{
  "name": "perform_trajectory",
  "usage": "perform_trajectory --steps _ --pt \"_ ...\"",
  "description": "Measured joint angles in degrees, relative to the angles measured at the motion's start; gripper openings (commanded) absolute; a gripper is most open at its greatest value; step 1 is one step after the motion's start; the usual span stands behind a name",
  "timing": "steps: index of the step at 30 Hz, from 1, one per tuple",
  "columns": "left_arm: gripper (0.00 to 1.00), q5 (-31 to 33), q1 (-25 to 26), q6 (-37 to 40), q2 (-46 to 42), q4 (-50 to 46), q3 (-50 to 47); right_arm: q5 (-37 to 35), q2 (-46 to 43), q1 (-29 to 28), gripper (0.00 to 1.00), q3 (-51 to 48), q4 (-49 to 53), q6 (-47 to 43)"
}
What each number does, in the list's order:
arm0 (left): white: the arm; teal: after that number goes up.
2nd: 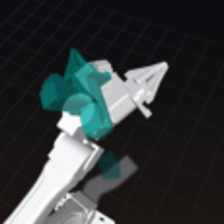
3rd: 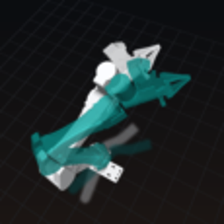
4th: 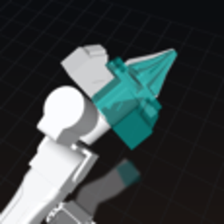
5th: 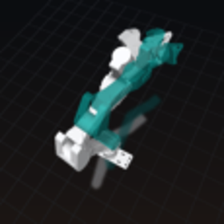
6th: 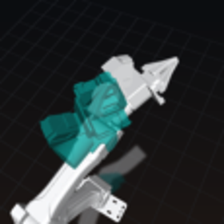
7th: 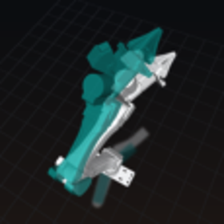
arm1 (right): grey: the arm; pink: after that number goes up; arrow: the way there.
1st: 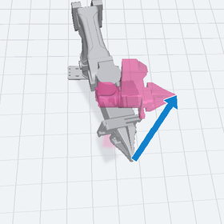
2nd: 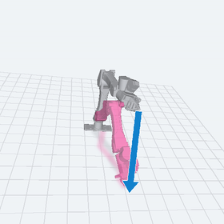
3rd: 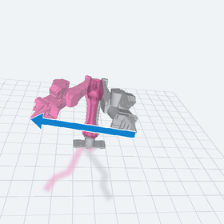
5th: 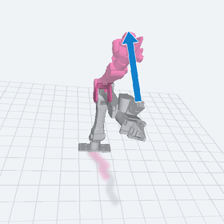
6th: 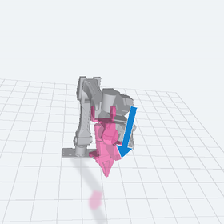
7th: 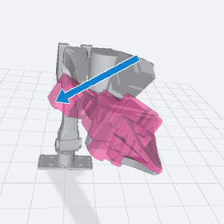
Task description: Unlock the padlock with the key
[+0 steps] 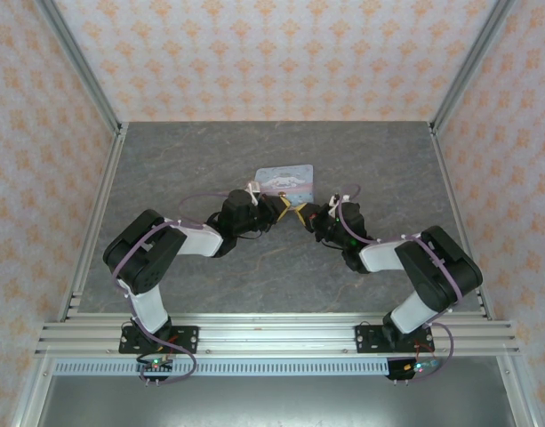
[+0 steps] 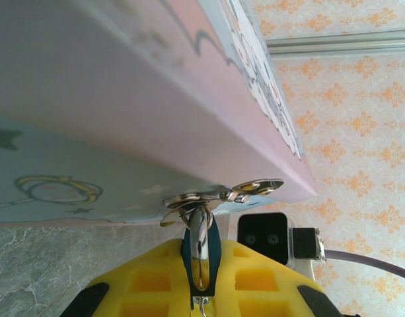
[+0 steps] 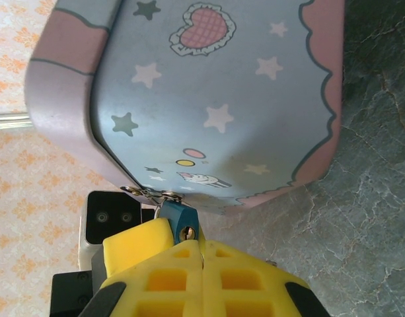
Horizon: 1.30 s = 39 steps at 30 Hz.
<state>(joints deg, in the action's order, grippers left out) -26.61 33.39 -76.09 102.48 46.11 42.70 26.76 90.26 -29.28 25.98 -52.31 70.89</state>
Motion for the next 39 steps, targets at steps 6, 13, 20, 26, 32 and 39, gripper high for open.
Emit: perform_trajectory --steps 6,13,20,26,32,39 --pt "0.0 0.0 0.0 -1.1 0.0 0.0 0.4 0.0 0.0 0.0 0.0 0.3 0.0 -1.0" --pt "0.0 0.5 -0.1 -5.0 0.0 0.9 0.4 0.2 1.1 0.1 0.0 1.3 -0.1 -5.5" --pt "0.0 1.4 -0.2 -6.6 0.0 0.8 0.4 0.3 3.3 0.2 0.0 2.1 -2.0 -7.6" --pt "0.0 1.6 -0.2 -6.6 0.0 0.4 0.4 0.9 4.0 0.6 0.0 2.2 -3.0 -7.5" --pt "0.0 1.5 -0.2 -6.4 -0.1 0.4 0.5 1.3 2.4 0.7 0.0 2.8 -0.2 -7.7" --pt "0.0 1.5 -0.2 -6.0 -0.7 0.3 1.0 1.5 0.5 0.9 0.0 3.6 2.6 -8.0"
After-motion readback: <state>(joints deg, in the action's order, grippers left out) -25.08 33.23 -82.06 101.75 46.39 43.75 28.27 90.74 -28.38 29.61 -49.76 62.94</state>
